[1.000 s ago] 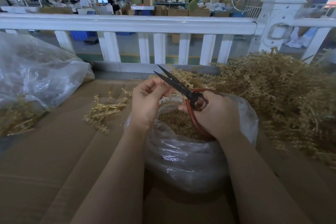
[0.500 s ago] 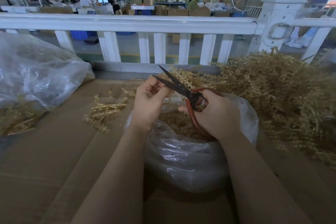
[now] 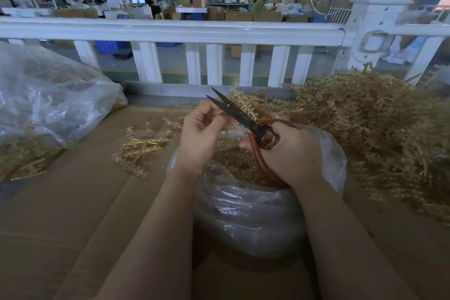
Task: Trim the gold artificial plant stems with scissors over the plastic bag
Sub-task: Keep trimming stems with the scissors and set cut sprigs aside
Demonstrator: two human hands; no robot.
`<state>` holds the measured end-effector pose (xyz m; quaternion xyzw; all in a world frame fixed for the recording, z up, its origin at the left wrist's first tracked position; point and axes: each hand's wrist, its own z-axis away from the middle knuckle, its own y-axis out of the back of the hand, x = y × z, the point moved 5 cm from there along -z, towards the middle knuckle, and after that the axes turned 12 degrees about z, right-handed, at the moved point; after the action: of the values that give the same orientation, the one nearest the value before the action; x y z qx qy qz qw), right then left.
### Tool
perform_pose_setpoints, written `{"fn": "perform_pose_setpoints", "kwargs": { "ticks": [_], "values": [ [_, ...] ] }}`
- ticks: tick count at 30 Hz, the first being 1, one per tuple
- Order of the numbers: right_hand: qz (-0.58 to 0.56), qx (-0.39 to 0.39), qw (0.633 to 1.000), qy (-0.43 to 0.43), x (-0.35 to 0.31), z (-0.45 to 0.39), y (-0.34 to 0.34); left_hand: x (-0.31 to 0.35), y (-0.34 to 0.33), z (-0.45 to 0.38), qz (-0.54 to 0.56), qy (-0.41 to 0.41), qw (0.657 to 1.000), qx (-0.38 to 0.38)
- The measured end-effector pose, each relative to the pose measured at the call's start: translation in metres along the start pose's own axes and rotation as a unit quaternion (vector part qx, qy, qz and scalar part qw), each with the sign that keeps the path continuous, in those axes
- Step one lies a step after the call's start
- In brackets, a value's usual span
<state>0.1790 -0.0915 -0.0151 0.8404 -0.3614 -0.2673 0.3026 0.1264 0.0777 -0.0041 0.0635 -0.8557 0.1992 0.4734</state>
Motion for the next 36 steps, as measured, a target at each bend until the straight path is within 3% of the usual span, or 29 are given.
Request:
{"fn": "perform_pose_setpoints", "kwargs": {
  "ticks": [16, 21, 29, 36],
  "values": [
    [-0.040, -0.035, 0.998, -0.017, 0.002, -0.001, -0.003, 0.000, 0.000, 0.000, -0.006, 0.002, 1.000, 0.002],
    [-0.090, -0.044, 0.994, -0.041, 0.005, 0.000, -0.004, -0.007, 0.007, -0.002, 0.032, 0.030, 0.998, 0.035],
    [-0.288, -0.089, 0.940, -0.159, 0.011, 0.000, -0.008, -0.017, 0.008, -0.003, -0.009, 0.056, 0.998, 0.006],
    [-0.326, -0.153, 0.920, -0.157, 0.003, -0.002, -0.014, -0.014, -0.006, -0.001, -0.023, 0.049, 0.997, -0.048]
  ]
}}
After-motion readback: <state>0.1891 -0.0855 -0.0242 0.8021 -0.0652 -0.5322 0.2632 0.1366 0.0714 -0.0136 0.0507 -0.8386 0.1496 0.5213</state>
